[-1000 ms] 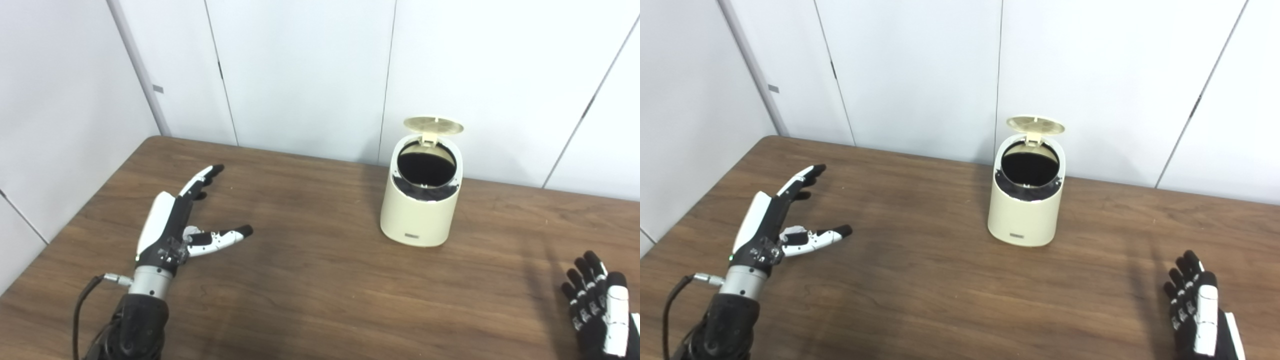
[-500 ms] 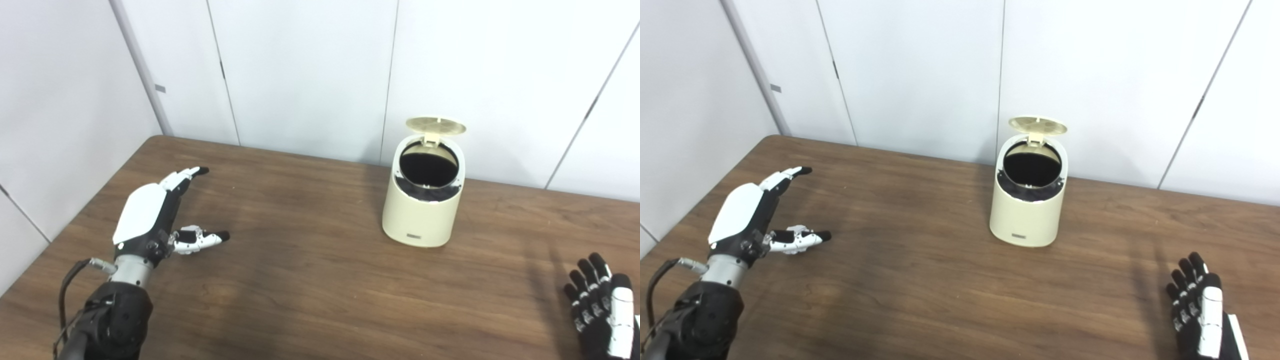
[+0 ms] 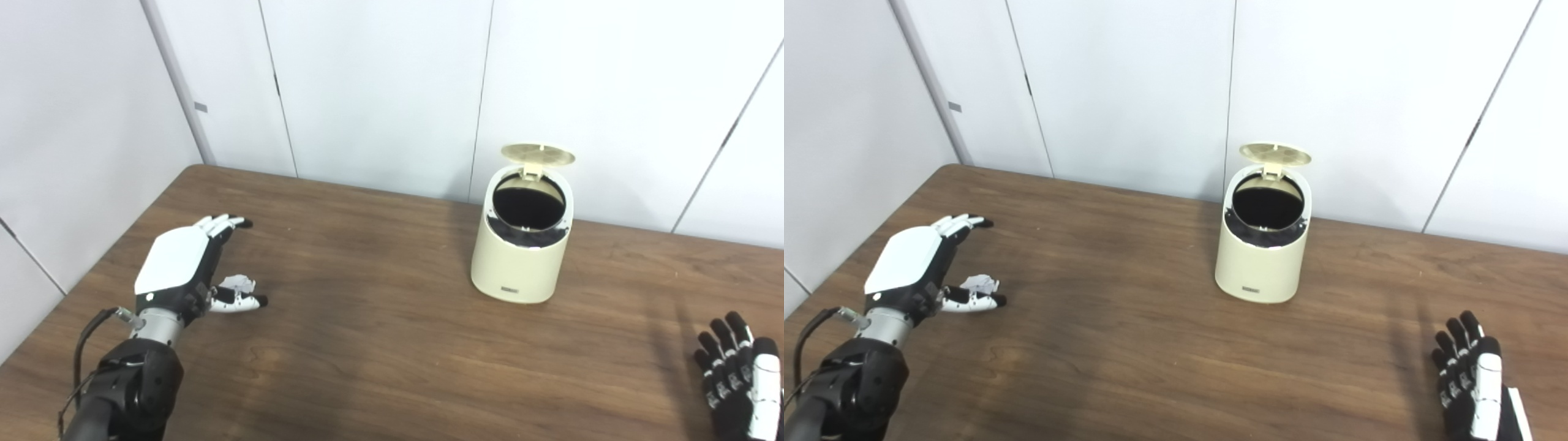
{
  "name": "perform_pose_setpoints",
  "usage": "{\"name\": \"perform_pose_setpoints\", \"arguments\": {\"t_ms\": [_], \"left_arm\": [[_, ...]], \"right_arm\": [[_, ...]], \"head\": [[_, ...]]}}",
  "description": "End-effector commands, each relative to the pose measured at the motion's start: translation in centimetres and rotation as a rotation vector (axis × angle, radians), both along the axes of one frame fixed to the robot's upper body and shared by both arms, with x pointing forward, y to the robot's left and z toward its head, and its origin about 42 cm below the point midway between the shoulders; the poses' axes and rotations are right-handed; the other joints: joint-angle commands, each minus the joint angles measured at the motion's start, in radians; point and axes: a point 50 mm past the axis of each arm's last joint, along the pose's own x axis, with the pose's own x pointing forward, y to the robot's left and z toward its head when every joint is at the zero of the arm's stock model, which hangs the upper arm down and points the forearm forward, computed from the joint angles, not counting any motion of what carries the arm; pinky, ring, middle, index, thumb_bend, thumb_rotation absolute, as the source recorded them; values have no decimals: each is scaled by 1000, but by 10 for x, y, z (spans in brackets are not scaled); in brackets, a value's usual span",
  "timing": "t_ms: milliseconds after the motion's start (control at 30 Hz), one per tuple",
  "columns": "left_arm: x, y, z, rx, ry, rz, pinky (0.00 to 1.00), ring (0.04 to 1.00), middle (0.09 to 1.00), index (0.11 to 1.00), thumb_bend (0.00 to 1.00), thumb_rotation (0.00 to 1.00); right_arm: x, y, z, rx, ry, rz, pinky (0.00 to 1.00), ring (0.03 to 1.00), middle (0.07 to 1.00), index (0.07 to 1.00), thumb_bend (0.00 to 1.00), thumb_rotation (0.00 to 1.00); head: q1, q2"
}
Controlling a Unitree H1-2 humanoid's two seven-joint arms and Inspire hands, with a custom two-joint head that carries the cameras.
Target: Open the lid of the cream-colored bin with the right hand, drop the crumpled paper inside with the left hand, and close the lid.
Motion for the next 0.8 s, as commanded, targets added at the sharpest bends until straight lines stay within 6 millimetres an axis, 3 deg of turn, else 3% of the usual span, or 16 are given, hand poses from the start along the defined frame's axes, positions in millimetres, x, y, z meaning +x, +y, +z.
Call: {"name": "perform_pose_setpoints", "arguments": {"t_ms": [0, 767], "left_arm": [[6, 7, 17, 69, -29, 6, 835, 922, 903, 836, 952, 162], [17, 24, 1, 40, 45, 42, 680, 815, 814, 782, 933, 128]], "right_arm": [[3, 3, 10, 9, -36, 1, 1000, 971, 978, 983, 352, 1000], [0, 5, 8, 51, -30, 5, 999, 970, 977, 975, 349, 1000]], "head": [[1, 0], [-4, 8]]}}
